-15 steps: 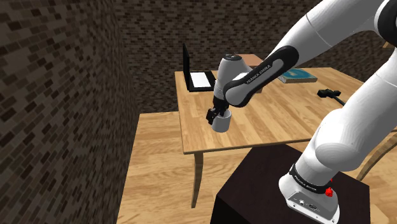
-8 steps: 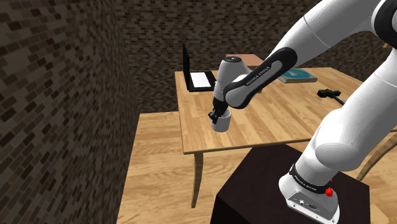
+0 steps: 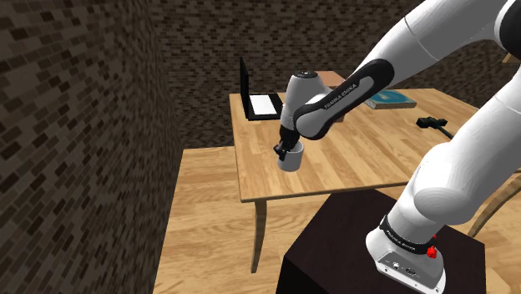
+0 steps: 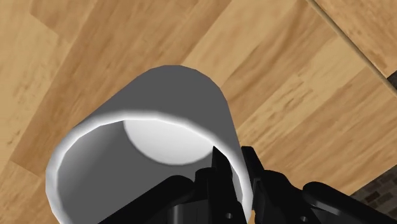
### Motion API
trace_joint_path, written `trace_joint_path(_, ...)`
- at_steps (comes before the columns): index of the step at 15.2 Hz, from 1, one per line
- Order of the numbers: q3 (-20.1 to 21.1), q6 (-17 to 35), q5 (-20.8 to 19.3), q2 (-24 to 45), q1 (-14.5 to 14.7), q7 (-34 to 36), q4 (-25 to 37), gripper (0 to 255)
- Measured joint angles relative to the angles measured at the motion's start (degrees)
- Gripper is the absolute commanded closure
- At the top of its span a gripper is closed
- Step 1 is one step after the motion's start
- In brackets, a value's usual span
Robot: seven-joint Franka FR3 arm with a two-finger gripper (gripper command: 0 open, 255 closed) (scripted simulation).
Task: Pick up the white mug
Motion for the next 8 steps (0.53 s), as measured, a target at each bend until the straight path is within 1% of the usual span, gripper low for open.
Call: trace_joint_path(8,-0.17,-7.45,0.83,-5.33,0.28,-0.86,2.15,255)
